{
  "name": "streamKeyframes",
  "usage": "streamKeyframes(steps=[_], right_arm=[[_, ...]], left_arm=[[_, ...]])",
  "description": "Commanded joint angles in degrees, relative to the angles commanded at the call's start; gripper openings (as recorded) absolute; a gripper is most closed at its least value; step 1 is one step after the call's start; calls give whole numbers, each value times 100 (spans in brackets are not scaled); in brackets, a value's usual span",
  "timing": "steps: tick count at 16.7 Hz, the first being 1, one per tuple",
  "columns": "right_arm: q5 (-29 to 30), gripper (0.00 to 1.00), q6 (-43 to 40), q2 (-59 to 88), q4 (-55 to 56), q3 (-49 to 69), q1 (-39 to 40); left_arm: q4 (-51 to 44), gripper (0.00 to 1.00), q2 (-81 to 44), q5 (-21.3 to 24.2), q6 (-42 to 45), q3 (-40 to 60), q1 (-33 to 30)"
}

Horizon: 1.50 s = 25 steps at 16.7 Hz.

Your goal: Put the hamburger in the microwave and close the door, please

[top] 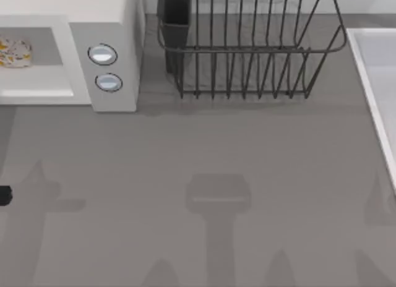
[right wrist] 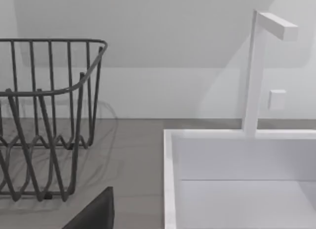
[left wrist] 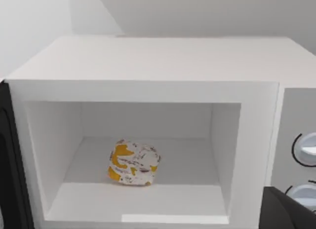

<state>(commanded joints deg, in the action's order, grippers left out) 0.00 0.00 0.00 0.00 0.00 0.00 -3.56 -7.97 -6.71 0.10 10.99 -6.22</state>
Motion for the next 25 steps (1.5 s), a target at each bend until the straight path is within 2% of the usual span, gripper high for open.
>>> streamKeyframes(steps=[3,6,12,14,16,19,25], right_arm=[[0,100,0,0,0,0,0],[0,100,0,0,0,0,0],[0,100,0,0,0,0,0],[0,100,0,0,0,0,0],[0,100,0,0,0,0,0],[0,100,0,0,0,0,0],[0,100,0,0,0,0,0]], left_arm=[[246,0,-278,-686,2,18,-686],[458,0,-440,-1134,0,-5,-1180],[478,0,-443,-1174,0,-8,-1221],[384,0,-629,-1021,178,178,-1036],[164,0,-1057,-699,558,600,-608],[-382,0,-2120,8,1393,1528,471],[-1945,0,-5202,1782,3376,3693,3512]])
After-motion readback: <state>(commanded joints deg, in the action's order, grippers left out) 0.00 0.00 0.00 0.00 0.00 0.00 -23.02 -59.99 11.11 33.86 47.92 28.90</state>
